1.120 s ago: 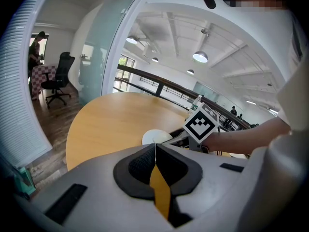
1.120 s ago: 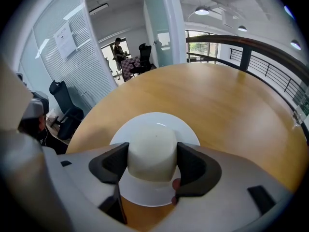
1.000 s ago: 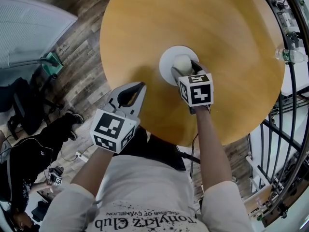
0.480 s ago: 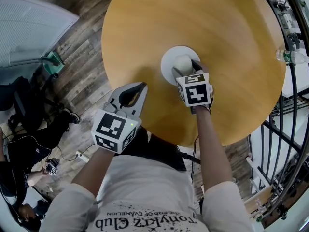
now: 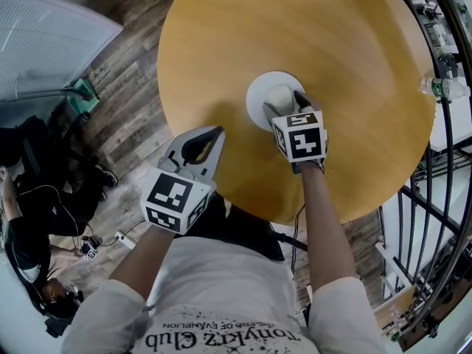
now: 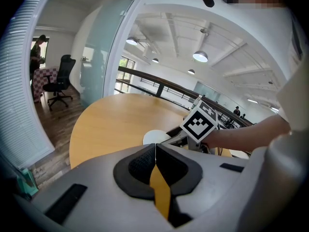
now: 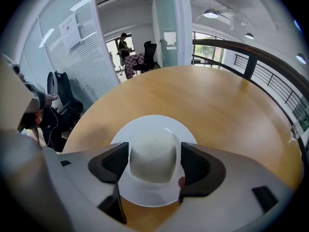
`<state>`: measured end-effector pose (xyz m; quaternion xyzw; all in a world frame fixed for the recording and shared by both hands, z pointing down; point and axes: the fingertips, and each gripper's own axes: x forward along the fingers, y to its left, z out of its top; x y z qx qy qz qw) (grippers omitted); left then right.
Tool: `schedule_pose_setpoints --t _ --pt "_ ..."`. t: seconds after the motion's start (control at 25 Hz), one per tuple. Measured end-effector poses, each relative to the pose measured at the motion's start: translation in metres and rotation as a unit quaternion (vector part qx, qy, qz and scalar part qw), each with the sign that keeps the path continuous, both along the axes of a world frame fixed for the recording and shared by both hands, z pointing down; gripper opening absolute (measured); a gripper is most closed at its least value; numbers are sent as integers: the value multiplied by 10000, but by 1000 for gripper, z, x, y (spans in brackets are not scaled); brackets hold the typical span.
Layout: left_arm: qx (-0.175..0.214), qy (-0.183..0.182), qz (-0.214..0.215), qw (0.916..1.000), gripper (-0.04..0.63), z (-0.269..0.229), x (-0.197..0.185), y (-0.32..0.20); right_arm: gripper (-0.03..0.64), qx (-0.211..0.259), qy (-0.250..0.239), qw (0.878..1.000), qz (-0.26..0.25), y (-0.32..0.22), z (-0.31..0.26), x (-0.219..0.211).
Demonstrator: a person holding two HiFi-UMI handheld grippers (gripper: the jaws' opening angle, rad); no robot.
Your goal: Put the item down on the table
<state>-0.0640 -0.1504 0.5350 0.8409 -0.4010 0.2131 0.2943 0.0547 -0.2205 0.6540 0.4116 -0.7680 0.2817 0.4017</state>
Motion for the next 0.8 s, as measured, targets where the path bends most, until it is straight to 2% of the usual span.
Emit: schedule_pose_setpoints --t 0.28,0.6,0.64,0.8 --pt "122 -29 52 9999 25 -14 2 -1 327 187 -254 9995 -5 -2 -31 -2" --pt "357 -31 189 9992 25 -40 0 20 324 587 -938 9933 343 26 -88 -2" --pt "403 -51 216 9989 25 -44 -1 23 313 698 -962 9921 396 31 -96 1" --pt "573 -95 376 9976 25 -63 4 37 169 1152 -839 9881 571 53 -129 15"
